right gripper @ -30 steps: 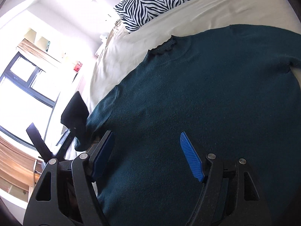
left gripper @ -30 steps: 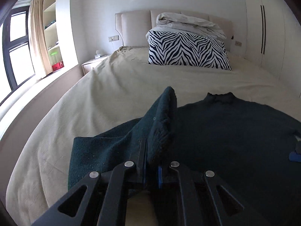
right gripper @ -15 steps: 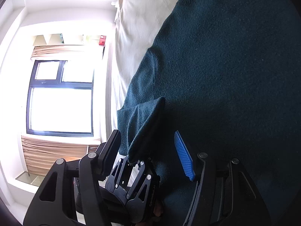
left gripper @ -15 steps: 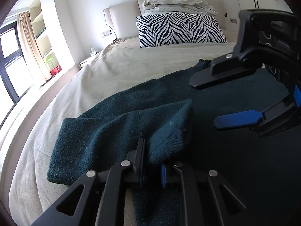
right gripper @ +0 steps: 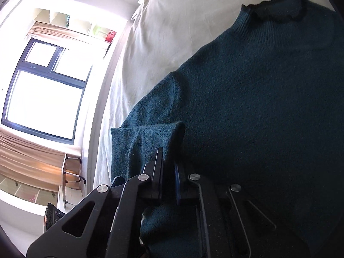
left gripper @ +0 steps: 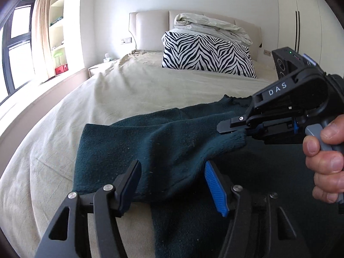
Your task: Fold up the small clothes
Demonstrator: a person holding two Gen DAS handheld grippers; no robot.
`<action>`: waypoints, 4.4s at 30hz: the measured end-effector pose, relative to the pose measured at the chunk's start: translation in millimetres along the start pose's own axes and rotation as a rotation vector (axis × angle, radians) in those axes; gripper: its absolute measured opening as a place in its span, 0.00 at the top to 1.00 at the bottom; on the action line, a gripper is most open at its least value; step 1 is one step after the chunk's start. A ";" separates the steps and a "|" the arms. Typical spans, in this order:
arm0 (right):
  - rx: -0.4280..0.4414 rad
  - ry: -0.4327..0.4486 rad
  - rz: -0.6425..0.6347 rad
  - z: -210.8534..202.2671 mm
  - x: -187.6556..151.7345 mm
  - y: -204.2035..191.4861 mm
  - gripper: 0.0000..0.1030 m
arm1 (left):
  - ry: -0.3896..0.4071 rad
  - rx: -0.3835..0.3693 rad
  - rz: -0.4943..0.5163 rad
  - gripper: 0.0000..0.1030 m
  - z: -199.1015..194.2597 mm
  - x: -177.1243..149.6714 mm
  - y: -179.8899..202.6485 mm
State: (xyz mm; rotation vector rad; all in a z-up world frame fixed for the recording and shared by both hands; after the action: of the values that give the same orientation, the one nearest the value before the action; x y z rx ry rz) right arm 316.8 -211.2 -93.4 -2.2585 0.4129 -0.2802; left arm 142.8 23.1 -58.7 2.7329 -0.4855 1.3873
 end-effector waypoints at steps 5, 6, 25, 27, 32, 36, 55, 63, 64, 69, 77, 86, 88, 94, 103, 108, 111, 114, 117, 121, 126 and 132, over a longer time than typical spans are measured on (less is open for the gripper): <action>-0.062 0.113 0.044 -67.1 32.6 31.7 0.93 | -0.014 -0.071 -0.189 0.47 -8.6 -4.4 -43.2; -0.074 0.133 0.062 -79.7 38.6 40.8 0.93 | -0.019 -0.082 -0.224 0.53 -7.6 -4.4 -52.6; -0.167 0.292 0.206 -142.8 46.3 148.2 0.93 | -0.053 -0.215 -0.370 0.76 45.8 43.5 -83.7; -0.178 0.304 0.220 -149.9 45.8 154.3 0.93 | -0.072 -0.224 -0.350 0.76 56.7 47.8 -76.7; -0.200 0.302 0.236 -157.9 38.9 160.5 0.93 | -0.130 -0.248 -0.335 0.76 92.0 52.4 -64.4; -0.206 0.316 0.254 -163.4 41.5 168.1 0.93 | -0.199 -0.228 -0.296 0.77 123.0 43.9 -60.7; -0.279 0.358 0.167 -162.6 61.5 160.7 0.93 | -0.214 -0.161 -0.169 0.84 135.0 40.2 -48.8; -0.266 0.354 0.253 -161.8 57.8 186.8 0.87 | -0.144 -0.113 -0.117 0.82 102.3 52.6 -38.1; -0.287 0.377 0.258 -167.0 55.9 185.5 0.87 | -0.137 -0.108 -0.100 0.80 99.3 53.5 -34.2; -0.226 0.470 0.169 -184.3 37.8 155.8 0.87 | -0.207 -0.106 -0.075 0.76 120.2 31.2 -24.9; -0.121 0.338 0.227 -161.3 19.7 181.6 0.87 | -0.226 -0.099 -0.084 0.76 115.5 35.1 -24.6; -0.038 0.765 0.455 -350.9 -66.4 277.8 0.33 | -0.152 -0.194 -0.137 0.47 58.6 42.8 10.2; -0.025 0.842 0.579 -389.1 -96.5 318.3 0.33 | -0.155 -0.255 -0.158 0.47 52.4 42.2 24.4; 0.071 0.991 0.862 -455.8 -157.5 415.5 0.42 | -0.227 -0.395 -0.245 0.46 57.7 34.3 67.8; 0.074 1.062 0.933 -482.1 -127.4 466.3 0.77 | -0.266 -0.486 -0.293 0.40 63.0 33.6 98.7; -0.176 0.979 0.683 -475.5 -81.3 398.7 0.89 | -0.266 -0.508 -0.336 0.40 65.2 31.6 87.4; -0.337 0.871 0.360 -431.6 -44.9 303.6 0.90 | -0.262 -0.535 -0.378 0.40 65.4 30.1 80.9; -0.484 0.715 -0.005 -350.5 -22.9 205.4 0.90 | -0.255 -0.576 -0.423 0.40 64.5 30.2 75.7; -0.635 0.551 -0.337 -250.1 -31.5 129.5 0.91 | -0.257 -0.637 -0.483 0.40 65.2 28.7 74.2; -0.670 0.423 -0.456 -166.8 -50.5 95.1 0.90 | -0.272 -0.714 -0.540 0.39 66.5 24.9 79.0; -0.647 0.399 -0.402 -154.2 -70.2 111.7 0.90 | -0.325 -0.790 -0.555 0.34 73.9 23.5 104.5; -0.585 0.425 -0.357 -155.4 -73.4 126.7 0.90 | -0.361 -0.837 -0.539 0.33 88.7 44.8 141.1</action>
State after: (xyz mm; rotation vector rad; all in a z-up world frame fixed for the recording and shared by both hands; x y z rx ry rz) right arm 172.2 -368.3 -92.8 -2.8476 0.3321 -0.9379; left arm 195.5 -138.0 -91.4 2.1436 -0.2225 0.4113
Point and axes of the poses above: each gripper's, at about its wrist camera, not at the fingertips, and z roughly the way its jaws point, y to its right, x to its top, the point moved 2 cm from there along z, roughly the way its jaws point, and after that the axes turned 11 degrees about z, right-handed, at the moved point
